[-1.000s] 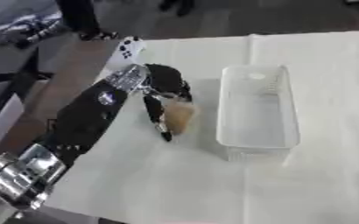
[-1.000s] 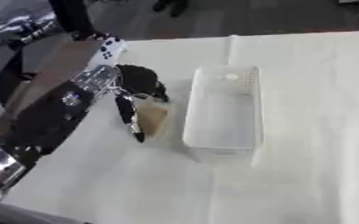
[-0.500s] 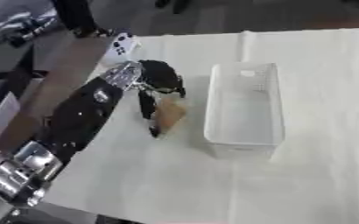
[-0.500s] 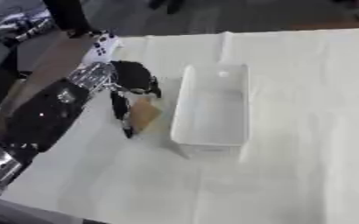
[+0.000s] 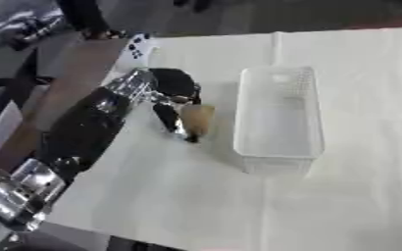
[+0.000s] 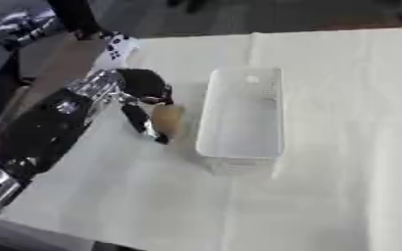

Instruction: Pick up objects on the table and place them in the box.

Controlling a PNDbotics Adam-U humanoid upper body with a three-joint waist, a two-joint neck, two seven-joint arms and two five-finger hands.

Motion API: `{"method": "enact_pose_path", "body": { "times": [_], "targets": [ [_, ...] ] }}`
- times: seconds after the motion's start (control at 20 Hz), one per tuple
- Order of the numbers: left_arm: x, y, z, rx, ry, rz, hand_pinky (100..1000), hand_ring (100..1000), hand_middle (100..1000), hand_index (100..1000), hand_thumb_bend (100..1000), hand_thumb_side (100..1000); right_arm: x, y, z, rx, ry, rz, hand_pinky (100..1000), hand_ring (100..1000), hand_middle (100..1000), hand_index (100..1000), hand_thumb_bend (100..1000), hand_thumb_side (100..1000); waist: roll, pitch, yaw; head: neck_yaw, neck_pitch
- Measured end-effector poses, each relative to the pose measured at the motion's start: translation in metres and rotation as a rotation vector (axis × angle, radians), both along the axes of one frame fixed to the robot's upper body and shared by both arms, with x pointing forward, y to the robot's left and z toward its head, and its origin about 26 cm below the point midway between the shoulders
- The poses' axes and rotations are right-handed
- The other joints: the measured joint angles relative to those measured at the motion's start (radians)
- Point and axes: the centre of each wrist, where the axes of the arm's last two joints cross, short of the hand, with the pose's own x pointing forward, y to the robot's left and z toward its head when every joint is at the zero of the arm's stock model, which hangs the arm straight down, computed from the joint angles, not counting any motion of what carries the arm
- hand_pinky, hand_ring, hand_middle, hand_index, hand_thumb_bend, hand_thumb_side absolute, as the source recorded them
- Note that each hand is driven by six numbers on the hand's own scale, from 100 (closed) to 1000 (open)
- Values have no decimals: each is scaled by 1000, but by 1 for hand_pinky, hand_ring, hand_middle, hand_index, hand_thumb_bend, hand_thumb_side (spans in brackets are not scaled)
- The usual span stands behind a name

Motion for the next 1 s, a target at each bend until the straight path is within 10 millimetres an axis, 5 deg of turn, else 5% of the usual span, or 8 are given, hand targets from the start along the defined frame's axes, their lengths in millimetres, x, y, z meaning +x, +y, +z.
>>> {"method": "enact_pose_path", "body": {
  "times": [0.15, 0.25, 0.3, 0.4, 0.5, 0.6, 0.7, 1.0],
  "targets": [
    [-2, 2, 2, -21, -3, -12, 100, 100, 193, 525, 239, 957, 0, 0, 0, 0, 0, 0, 100, 106, 148, 421, 100, 1000, 0, 0, 1, 0, 0],
    [-2, 3, 0, -37, 6, -21, 100, 173, 305, 597, 457, 847, 0, 0, 0, 0, 0, 0, 100, 106, 148, 421, 100, 1000, -1, 0, 1, -5, 1],
    [-2, 3, -1, -41, 13, -24, 165, 286, 402, 658, 679, 799, 0, 0, 0, 0, 0, 0, 100, 106, 148, 421, 100, 1000, -2, 0, 1, -7, 3],
    [-2, 3, -2, -37, 34, -22, 311, 352, 453, 686, 898, 780, 0, 0, 0, 0, 2, 0, 100, 106, 148, 421, 100, 1000, -2, 0, 1, -7, 7],
    [-2, 3, -2, -27, 56, -13, 393, 458, 566, 754, 996, 800, 0, 0, 0, 1, 3, 0, 100, 106, 148, 421, 100, 1000, -2, 0, 1, -7, 8],
    [-2, 4, -3, -19, 80, 7, 387, 451, 549, 703, 791, 741, 0, 0, 0, 1, 3, 0, 100, 106, 148, 421, 100, 1000, -2, 0, 1, -7, 8],
    [-2, 4, -2, -22, 95, 26, 219, 307, 406, 550, 170, 735, 0, 0, 0, 0, 3, -2, 100, 106, 147, 421, 100, 1000, -1, 0, 1, -7, 9],
    [-2, 4, -1, -94, 95, 55, 100, 100, 170, 353, 100, 692, 0, 0, 0, 2, 2, -5, 100, 107, 147, 421, 100, 1000, -1, 0, 1, -7, 12]
  ]
}}
